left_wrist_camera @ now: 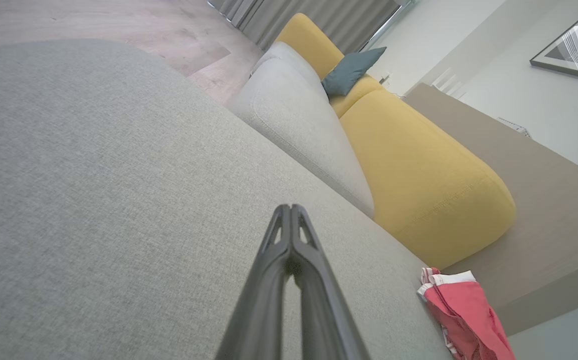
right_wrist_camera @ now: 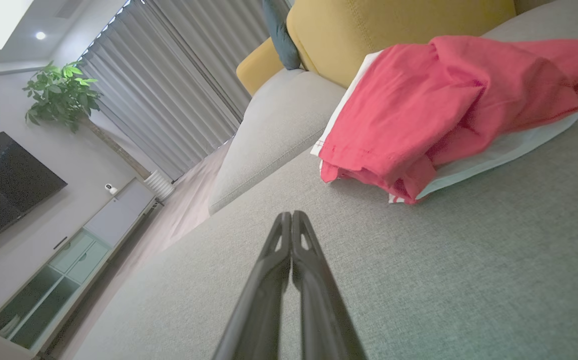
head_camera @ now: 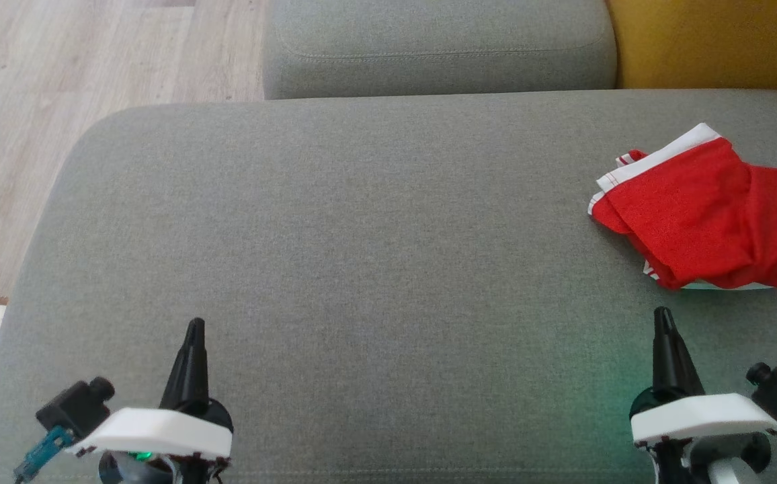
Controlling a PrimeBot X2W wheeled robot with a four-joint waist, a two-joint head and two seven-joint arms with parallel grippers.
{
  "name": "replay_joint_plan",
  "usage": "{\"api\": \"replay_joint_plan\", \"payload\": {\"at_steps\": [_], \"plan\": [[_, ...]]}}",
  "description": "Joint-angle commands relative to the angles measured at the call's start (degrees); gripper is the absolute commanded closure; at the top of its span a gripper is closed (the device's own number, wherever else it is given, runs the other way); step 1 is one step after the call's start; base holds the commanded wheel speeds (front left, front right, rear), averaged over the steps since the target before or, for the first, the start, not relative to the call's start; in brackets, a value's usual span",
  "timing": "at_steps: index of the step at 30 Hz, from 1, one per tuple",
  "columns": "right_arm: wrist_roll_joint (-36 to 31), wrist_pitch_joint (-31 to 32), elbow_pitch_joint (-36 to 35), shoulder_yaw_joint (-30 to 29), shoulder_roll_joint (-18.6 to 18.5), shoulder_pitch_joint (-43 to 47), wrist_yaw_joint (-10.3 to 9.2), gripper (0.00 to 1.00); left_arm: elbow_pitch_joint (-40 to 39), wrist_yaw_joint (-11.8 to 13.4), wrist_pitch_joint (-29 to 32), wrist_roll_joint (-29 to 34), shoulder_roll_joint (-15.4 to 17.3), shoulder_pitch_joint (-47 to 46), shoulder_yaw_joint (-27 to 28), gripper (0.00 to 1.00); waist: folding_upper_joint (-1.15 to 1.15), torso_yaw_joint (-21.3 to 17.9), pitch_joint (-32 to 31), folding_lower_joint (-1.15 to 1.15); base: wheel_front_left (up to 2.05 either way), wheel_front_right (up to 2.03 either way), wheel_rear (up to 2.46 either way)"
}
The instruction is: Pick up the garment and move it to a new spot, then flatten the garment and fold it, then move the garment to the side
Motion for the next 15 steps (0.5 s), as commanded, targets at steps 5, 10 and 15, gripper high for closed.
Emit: {"api": "replay_joint_plan", "payload": {"at_steps": [5, 10, 15], "plan": [[4.0, 1.0, -2.3, -0.2, -1.0, -3.4, 0.13, 1.0, -1.3, -0.7, 1.1, -3.4, 0.9, -3.7, 1.8, 1.0, 0.0, 0.0, 0.1, 0.0, 0.0, 0.0, 0.0], [7.2, 1.8, -2.3, -0.5, -1.0, -3.6, 0.14, 1.0, -1.0, -0.9, 1.8, -6.3, 1.0, -4.0, 2.4, 1.0, 0.0, -0.1, 0.1, 0.0, 0.0, 0.0, 0.0], [10.4, 2.6, -2.4, -0.9, -1.1, -3.9, 0.16, 1.0, -0.6, -1.1, 2.6, -9.1, 1.0, -4.4, 2.9, 1.0, 0.0, -0.1, 0.2, 0.0, 0.0, 0.0, 0.0]]}}
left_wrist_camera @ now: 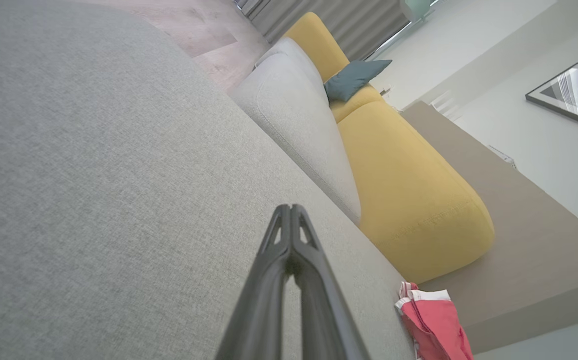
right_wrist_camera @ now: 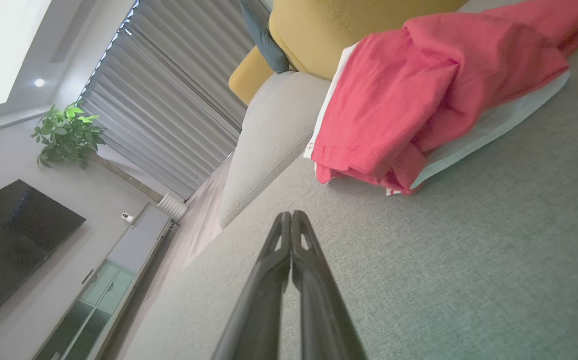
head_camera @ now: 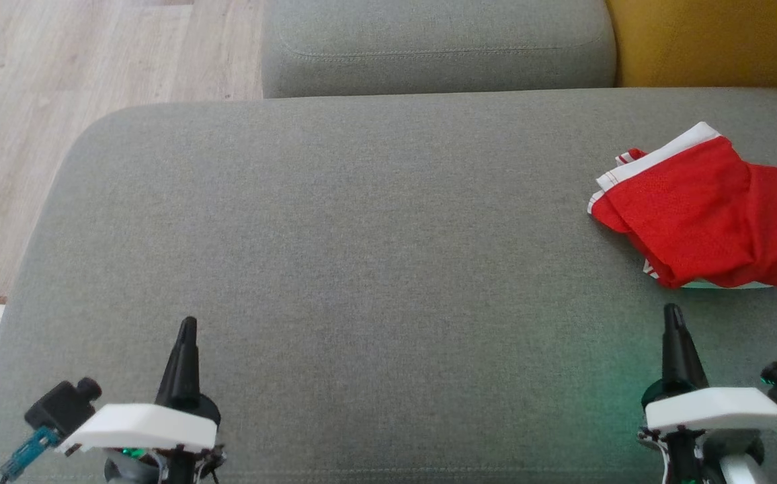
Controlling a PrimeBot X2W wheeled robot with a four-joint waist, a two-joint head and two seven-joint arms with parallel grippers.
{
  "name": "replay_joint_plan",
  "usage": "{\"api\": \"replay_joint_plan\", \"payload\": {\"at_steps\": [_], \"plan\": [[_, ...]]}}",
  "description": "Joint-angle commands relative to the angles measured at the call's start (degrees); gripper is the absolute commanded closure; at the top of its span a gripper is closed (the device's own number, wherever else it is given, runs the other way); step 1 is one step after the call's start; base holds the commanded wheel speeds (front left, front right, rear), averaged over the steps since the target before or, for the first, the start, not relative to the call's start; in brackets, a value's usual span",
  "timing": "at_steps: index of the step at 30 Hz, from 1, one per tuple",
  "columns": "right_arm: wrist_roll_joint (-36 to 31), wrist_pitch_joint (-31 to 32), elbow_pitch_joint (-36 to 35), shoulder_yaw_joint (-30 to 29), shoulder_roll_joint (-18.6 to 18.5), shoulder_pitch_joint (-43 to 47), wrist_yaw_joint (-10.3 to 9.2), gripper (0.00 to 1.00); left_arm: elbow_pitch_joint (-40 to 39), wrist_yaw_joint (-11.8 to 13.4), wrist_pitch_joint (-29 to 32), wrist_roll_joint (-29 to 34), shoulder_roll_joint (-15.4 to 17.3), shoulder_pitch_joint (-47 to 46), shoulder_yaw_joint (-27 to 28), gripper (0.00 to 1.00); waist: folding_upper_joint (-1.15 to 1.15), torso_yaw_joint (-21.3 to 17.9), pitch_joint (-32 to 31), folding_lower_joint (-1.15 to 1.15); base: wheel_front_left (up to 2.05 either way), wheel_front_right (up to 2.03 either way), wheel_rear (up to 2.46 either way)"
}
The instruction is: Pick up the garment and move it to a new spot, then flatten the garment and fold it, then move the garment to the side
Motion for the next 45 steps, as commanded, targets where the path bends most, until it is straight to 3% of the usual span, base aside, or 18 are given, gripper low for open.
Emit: {"api": "replay_joint_plan", "payload": {"at_steps": [1, 45], "plan": [[2.2, 0.4, -2.1, 0.0, -1.0, -3.2, 0.16, 1.0, -1.5, -0.7, 0.4, -1.9, 0.9, -3.5, 1.7, 1.0, 0.0, 0.0, 0.0, 0.0, 0.0, 0.0, 0.0], [30.0, 7.6, -2.6, -3.4, -1.2, -5.2, 0.3, 1.0, 1.5, -2.6, 7.6, -26.5, 1.2, -6.8, 7.3, 1.0, 0.0, -0.2, 0.5, 0.0, 0.0, 0.0, 0.0]]}}
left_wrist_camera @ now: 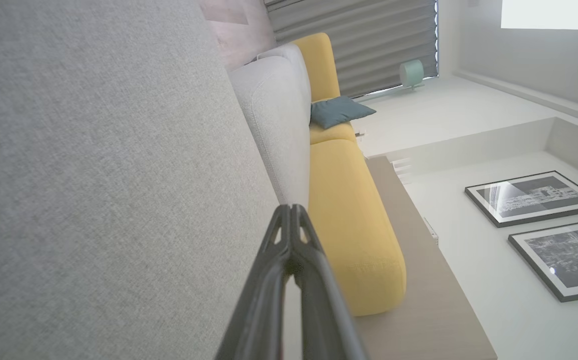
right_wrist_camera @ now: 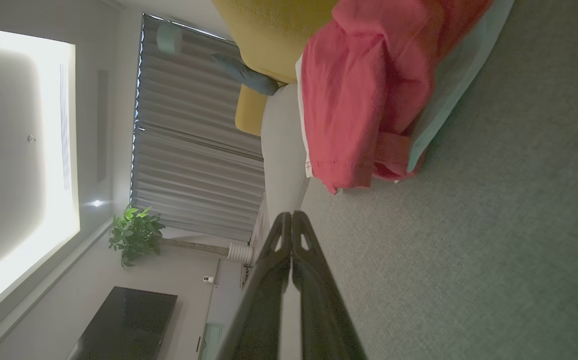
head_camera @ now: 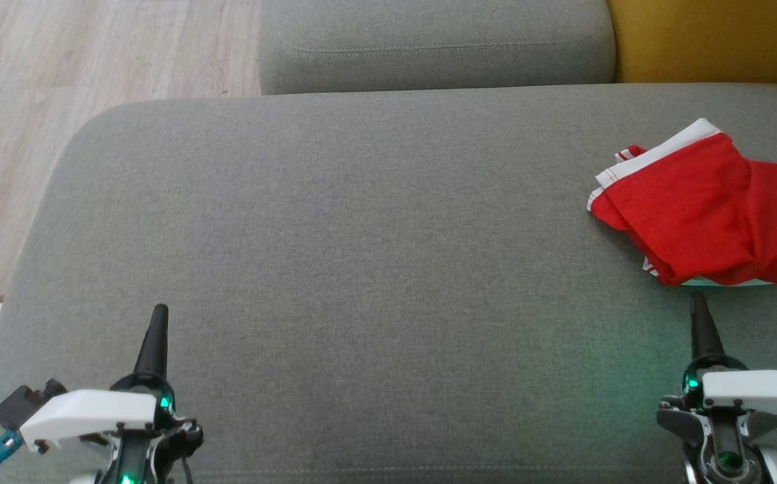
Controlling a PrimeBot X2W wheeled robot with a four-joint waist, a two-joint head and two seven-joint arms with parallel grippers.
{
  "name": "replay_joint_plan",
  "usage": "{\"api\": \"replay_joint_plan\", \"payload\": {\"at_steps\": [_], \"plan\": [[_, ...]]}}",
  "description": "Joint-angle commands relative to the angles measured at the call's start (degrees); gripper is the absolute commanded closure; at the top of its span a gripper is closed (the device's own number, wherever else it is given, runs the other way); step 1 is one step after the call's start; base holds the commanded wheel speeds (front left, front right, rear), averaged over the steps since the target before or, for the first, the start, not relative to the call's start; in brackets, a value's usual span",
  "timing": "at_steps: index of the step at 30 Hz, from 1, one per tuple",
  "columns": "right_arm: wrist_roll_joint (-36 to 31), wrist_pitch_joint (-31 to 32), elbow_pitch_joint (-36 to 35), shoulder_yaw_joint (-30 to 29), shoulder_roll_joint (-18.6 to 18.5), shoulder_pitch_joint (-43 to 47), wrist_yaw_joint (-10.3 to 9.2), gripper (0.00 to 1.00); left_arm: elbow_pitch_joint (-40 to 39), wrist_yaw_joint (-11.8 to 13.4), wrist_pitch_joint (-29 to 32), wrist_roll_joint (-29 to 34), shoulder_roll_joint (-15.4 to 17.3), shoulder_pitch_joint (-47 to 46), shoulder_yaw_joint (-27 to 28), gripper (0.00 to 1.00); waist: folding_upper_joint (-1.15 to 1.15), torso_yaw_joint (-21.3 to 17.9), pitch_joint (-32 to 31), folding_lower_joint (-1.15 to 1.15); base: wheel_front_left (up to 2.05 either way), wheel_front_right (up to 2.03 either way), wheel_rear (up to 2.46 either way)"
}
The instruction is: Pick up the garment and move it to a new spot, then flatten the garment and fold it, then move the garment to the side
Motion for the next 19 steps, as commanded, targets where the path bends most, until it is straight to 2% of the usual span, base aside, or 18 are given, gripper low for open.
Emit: {"api": "replay_joint_plan", "payload": {"at_steps": [1, 19], "plan": [[1.8, 0.6, -2.1, 0.5, -1.1, -2.8, 0.3, 1.0, -1.4, -0.5, 0.5, -1.5, 0.9, -3.5, 2.1, 1.0, 0.0, 0.0, 0.0, 0.0, 0.0, 0.0, 0.0], [12.5, 3.5, -2.3, -1.0, -1.1, -3.6, 0.35, 1.0, -0.2, -1.3, 3.4, -10.9, 0.9, -4.8, 4.4, 1.0, 0.0, -0.1, 0.2, 0.0, 0.0, 0.0, 0.0]]}}
